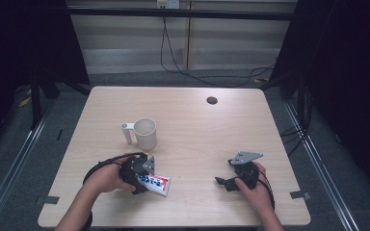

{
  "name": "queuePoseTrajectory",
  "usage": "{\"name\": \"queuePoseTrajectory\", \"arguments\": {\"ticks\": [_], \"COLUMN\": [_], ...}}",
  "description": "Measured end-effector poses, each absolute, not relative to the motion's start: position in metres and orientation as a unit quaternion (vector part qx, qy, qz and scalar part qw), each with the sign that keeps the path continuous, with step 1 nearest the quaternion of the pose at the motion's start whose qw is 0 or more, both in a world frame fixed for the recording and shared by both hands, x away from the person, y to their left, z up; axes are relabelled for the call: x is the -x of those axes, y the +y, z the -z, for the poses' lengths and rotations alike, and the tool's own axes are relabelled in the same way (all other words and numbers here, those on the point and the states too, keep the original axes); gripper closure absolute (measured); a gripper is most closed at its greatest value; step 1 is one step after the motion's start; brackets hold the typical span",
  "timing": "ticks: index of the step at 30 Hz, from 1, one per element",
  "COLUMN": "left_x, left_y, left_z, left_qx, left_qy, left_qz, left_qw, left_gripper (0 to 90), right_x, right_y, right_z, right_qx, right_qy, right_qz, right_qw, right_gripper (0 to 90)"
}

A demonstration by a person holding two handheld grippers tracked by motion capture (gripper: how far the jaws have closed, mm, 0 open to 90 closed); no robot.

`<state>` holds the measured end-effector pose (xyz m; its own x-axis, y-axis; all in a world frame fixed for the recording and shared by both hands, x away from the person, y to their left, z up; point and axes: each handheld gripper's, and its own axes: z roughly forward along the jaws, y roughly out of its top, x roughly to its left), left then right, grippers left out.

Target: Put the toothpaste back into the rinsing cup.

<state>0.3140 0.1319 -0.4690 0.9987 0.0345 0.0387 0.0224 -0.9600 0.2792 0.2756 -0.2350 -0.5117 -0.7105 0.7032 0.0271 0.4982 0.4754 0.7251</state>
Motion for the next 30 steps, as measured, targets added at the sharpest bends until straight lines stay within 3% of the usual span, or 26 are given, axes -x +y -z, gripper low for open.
{"name": "queuePoseTrajectory", "arguments": {"ticks": [4, 10, 15, 30], "left_x": [-0.314, -0.310, -0.313, -0.312], "left_y": [0.131, 0.128, 0.131, 0.129], "left_z": [0.468, 0.465, 0.461, 0.442], "left_qx": [-0.990, -0.991, -0.987, -0.972], "left_qy": [0.006, 0.015, 0.064, 0.137], "left_qz": [-0.022, -0.024, -0.005, 0.005], "left_qw": [0.139, 0.133, 0.147, 0.190], "left_gripper": [36.3, 53.8, 61.6, 63.8], "right_x": [-0.276, -0.276, -0.276, -0.276], "right_y": [-0.235, -0.235, -0.235, -0.235], "right_z": [0.512, 0.512, 0.512, 0.512], "right_qx": [-0.354, -0.354, -0.354, -0.354], "right_qy": [0.848, 0.848, 0.848, 0.848], "right_qz": [-0.370, -0.370, -0.370, -0.370], "right_qw": [0.138, 0.139, 0.138, 0.138], "right_gripper": [12.8, 12.8, 12.8, 12.8]}}
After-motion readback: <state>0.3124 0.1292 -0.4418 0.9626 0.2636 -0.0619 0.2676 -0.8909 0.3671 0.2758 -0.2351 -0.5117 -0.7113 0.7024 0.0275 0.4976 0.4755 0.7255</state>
